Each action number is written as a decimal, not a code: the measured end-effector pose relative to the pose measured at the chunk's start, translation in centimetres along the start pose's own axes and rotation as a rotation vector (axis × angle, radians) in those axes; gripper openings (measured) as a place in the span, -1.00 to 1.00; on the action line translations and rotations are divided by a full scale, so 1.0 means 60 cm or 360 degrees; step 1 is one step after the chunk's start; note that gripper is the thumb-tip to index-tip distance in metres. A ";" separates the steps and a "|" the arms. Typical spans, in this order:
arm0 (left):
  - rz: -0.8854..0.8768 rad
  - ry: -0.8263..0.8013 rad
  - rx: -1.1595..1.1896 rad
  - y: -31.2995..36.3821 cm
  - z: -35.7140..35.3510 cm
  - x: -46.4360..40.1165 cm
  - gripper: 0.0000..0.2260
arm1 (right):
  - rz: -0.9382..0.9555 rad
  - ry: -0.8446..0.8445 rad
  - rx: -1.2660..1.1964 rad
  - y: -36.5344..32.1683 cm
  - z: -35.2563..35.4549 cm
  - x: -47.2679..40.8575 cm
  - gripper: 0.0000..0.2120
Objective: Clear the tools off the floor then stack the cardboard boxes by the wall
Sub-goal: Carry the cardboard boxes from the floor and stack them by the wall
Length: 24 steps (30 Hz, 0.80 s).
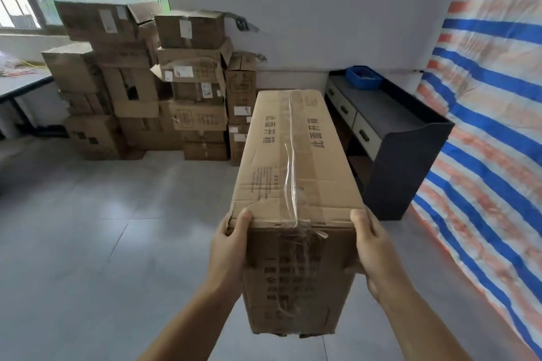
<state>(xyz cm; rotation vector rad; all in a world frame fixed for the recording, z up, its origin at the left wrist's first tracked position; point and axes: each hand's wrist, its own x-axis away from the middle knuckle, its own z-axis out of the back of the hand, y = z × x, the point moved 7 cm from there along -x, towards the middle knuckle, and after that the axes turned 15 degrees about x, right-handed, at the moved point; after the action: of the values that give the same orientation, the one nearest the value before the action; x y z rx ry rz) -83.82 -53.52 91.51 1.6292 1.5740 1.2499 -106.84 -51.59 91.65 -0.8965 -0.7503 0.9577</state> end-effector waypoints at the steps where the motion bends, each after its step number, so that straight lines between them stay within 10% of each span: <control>1: -0.0007 -0.0007 0.0006 0.002 -0.019 -0.045 -0.85 | 0.0015 0.0000 -0.0013 -0.010 -0.004 -0.047 -0.79; 24: -0.0090 -0.0046 0.0197 0.104 -0.475 -1.025 -0.89 | 0.0221 0.0159 -0.0201 -0.272 -0.081 -1.095 -0.72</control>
<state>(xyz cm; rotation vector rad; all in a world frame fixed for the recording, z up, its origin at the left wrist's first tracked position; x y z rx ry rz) -99.01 -119.81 93.98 1.6586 1.6973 1.1146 -122.54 -117.52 94.69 -1.1107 -0.6755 0.9873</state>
